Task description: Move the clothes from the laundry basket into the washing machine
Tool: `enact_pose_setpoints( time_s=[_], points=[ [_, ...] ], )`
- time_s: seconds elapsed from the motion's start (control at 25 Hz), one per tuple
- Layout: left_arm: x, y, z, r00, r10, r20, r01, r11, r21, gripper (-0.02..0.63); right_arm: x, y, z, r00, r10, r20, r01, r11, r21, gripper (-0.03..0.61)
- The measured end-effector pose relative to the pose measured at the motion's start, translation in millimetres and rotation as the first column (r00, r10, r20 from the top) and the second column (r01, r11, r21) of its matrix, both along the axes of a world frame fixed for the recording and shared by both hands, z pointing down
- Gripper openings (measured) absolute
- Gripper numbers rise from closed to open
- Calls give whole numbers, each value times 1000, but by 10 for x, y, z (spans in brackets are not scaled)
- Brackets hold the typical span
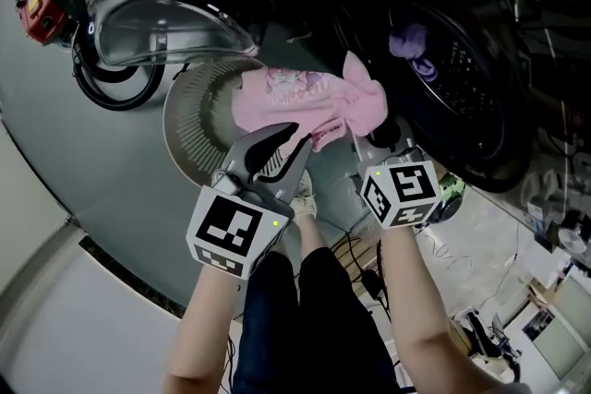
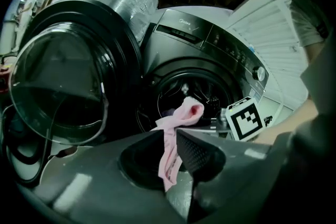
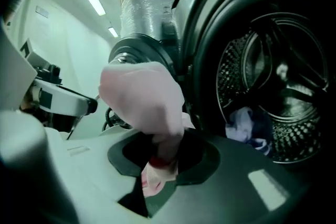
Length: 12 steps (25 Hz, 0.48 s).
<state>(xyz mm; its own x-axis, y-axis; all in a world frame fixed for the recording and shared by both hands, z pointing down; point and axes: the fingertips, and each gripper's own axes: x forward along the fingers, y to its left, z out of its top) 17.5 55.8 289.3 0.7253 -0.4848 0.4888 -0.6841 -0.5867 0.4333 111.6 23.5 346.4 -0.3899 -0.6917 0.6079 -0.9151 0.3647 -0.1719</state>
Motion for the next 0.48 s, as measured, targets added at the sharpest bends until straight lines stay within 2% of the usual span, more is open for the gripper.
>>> enact_pose_setpoints(
  time_s=[0.16,0.36,0.48],
  points=[
    [-39,29,216,1000,-12,16,12,1000,-21,3,494,-225,115,994,90,-67,-88,996,26,134],
    [-11,51,439,1000,-1,28,2,999,-48,3,1107,-711,145,968,189,-166,-174,980,101,133],
    [-3,68,540,1000,-4,23,5,998,-61,3,1446,-962,142,930,301,-213,-274,950,150,133]
  ],
)
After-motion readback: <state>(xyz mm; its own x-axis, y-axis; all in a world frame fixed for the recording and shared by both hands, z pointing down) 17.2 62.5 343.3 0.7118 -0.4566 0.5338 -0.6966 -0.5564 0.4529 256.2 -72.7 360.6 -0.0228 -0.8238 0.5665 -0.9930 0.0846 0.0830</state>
